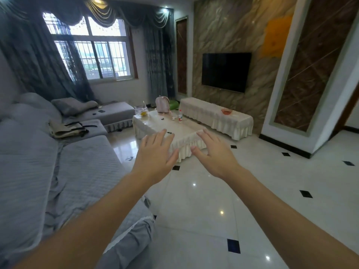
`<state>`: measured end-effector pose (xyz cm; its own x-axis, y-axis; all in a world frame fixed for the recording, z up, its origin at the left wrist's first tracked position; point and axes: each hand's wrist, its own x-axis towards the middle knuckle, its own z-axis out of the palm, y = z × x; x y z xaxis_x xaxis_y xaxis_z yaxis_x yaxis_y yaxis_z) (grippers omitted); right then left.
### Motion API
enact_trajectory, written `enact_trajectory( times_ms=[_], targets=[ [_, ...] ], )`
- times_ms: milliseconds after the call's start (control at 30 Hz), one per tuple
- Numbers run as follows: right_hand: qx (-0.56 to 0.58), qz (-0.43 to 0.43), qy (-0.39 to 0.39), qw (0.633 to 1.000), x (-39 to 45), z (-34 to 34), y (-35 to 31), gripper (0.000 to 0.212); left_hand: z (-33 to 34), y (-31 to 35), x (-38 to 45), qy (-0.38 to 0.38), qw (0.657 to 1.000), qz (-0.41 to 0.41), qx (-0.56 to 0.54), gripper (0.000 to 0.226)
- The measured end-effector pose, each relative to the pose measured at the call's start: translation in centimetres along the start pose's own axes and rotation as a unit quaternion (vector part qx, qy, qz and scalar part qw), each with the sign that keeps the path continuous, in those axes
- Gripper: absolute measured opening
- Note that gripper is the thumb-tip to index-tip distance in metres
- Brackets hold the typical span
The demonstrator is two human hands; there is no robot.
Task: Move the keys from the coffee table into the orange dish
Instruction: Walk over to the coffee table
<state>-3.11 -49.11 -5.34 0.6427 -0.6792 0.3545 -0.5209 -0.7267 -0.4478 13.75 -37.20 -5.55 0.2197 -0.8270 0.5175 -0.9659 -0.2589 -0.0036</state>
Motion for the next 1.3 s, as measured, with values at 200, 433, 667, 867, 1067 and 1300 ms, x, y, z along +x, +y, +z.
enact_trajectory(
  times_ms=[200, 433, 667, 867, 1067, 1300],
  targets=[
    [-0.051, 0.021, 0.011, 0.998, 8.0, 1.4, 1.7, 0.066, 5.7, -3.2, 8.1, -0.011, 0.999, 0.021, -0.032, 0.059],
    [-0.057, 0.04, 0.0, 0.998, 14.7, 2.9, 4.1, 0.065, 9.6, -5.8, 14.3, 0.0, 0.999, 0.021, -0.048, 0.058],
    [-0.102, 0.018, -0.004, 0.995, 21.4, 5.5, 9.1, 0.066, 14.9, -7.5, 20.0, -0.005, 0.999, -0.02, -0.044, 0.056],
    [-0.074, 0.007, -0.008, 0.997, 28.7, 7.8, 14.9, 0.068, 18.1, -8.3, 26.5, -0.024, 0.999, -0.043, 0.005, 0.063],
    [-0.049, -0.023, -0.018, 0.998, 36.3, 9.8, 17.9, 0.069, 20.6, -9.3, 32.4, -0.019, 0.996, -0.052, 0.066, 0.06],
    [-0.028, -0.059, -0.046, 0.997, 42.7, 13.9, 18.6, 0.066, 25.2, -12.7, 35.2, -0.039, 0.993, -0.073, 0.081, 0.061]
  ],
)
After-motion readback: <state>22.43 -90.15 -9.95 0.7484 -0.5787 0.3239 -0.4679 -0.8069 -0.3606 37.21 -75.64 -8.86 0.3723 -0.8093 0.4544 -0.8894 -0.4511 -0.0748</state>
